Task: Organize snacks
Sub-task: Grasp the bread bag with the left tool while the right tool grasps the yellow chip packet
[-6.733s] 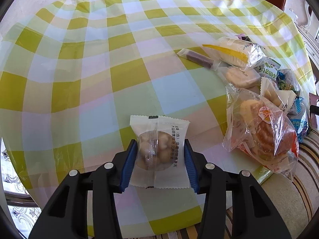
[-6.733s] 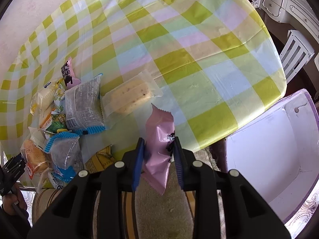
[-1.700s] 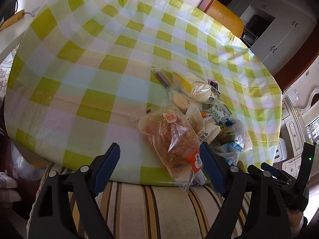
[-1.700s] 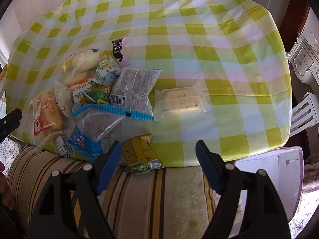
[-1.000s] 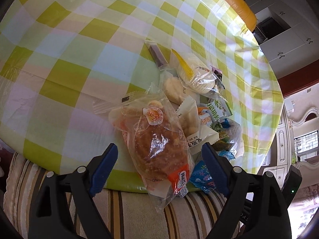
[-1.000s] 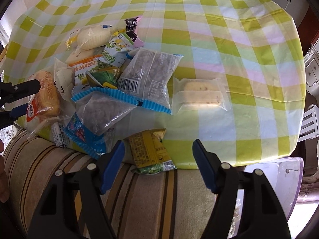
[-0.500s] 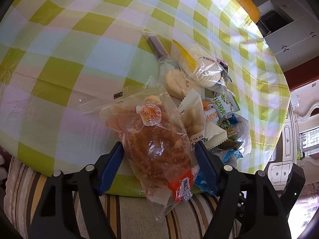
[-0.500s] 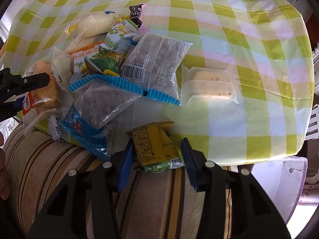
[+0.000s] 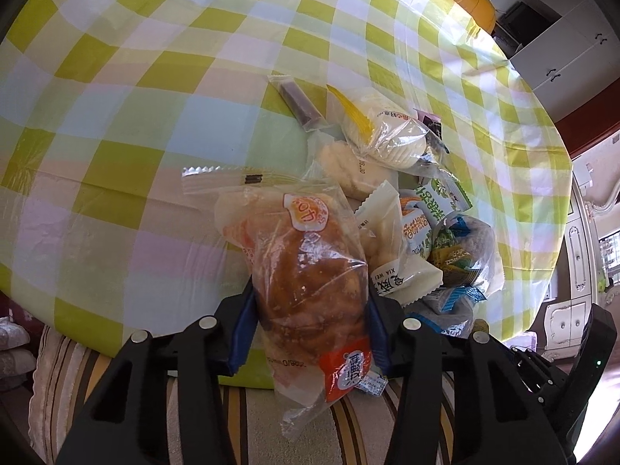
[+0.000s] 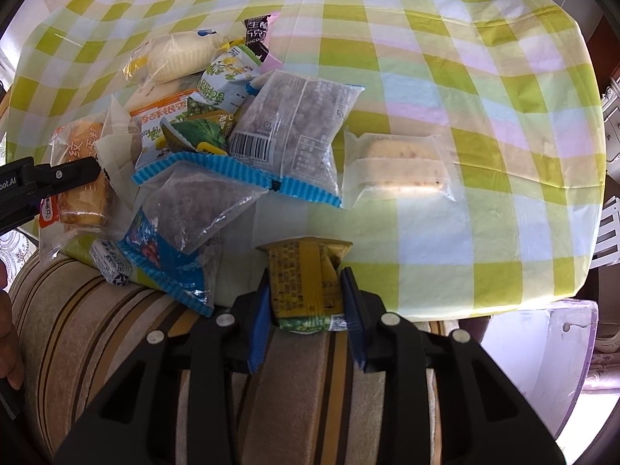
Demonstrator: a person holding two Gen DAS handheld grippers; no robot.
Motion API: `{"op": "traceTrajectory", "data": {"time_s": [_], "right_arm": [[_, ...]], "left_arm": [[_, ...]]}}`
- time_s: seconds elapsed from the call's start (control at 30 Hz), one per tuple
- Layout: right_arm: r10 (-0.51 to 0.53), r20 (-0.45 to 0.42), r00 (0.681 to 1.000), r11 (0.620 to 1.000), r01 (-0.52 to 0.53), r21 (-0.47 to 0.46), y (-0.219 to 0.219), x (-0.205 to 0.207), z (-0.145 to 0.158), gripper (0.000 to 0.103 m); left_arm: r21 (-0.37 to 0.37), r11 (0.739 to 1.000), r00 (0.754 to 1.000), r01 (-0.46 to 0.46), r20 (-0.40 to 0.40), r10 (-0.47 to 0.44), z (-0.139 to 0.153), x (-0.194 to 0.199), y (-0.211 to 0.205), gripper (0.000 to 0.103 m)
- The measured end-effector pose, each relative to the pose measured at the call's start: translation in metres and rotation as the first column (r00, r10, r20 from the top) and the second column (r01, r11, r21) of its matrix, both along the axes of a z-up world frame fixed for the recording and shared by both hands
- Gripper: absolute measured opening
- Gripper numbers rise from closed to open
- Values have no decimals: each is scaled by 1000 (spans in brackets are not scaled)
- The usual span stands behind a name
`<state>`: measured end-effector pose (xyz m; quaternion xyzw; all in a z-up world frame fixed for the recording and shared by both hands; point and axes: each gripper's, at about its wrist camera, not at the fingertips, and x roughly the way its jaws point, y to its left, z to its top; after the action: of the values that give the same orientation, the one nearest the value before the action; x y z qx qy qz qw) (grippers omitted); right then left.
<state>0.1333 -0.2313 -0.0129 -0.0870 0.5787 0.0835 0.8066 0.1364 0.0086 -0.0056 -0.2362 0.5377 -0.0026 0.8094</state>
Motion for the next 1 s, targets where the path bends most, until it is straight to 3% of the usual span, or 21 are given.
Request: {"op": "traceTrajectory", "data": {"time_s": [0.5, 0.77, 1.0], "right_arm": [[-87, 114, 990, 996, 86, 10, -20, -9, 27, 33], [-136, 156, 978, 991, 135, 22, -36, -11, 43, 33], [-197, 186, 963, 980, 192, 43, -59, -12, 60, 33]], "left_arm": [[115, 992, 989, -58, 140, 42, 39, -15, 8, 47], [173, 984, 975, -32, 220, -7, 65, -18, -12, 47], [199, 979, 959, 52, 263, -105, 81, -15, -50, 47]]}}
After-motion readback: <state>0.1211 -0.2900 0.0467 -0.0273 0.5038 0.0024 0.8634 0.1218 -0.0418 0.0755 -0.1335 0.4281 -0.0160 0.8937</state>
